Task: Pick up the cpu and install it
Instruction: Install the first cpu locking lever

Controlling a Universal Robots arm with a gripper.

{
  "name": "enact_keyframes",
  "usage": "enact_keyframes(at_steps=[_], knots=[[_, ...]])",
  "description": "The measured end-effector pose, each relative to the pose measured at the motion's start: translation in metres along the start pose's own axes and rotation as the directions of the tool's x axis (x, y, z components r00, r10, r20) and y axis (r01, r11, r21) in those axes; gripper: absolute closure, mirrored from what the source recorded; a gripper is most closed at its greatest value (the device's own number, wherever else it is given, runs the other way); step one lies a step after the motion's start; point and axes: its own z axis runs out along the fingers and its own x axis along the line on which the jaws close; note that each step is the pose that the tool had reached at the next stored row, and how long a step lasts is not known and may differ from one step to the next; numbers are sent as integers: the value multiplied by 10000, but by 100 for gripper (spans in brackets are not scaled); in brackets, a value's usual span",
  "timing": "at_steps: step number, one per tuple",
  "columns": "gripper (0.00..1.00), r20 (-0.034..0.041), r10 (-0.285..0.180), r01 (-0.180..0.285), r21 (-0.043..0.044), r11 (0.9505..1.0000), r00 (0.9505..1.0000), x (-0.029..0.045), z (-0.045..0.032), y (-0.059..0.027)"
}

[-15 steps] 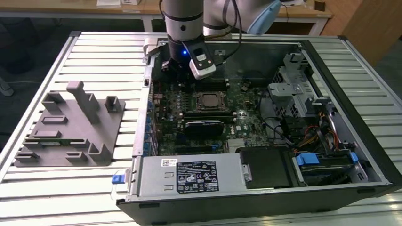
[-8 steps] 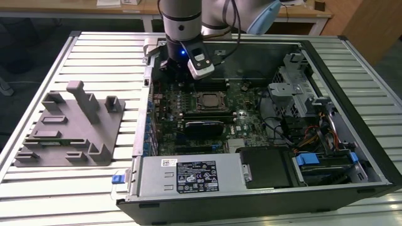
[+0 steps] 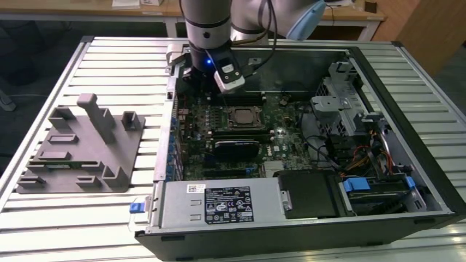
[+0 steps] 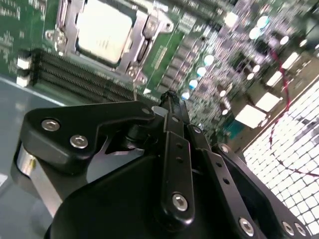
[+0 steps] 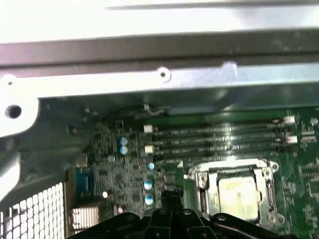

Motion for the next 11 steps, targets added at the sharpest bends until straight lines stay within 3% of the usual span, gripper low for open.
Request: enact_keyframes(at_steps=[5,7,11], knots=[[89,-53,25,-28,-646,9979,10000,10,-1,-6],[89,-67,31,-36,-804,9968,10000,11,-1,-7],[89,-85,39,-48,-1019,9948,10000,11,-2,-8]])
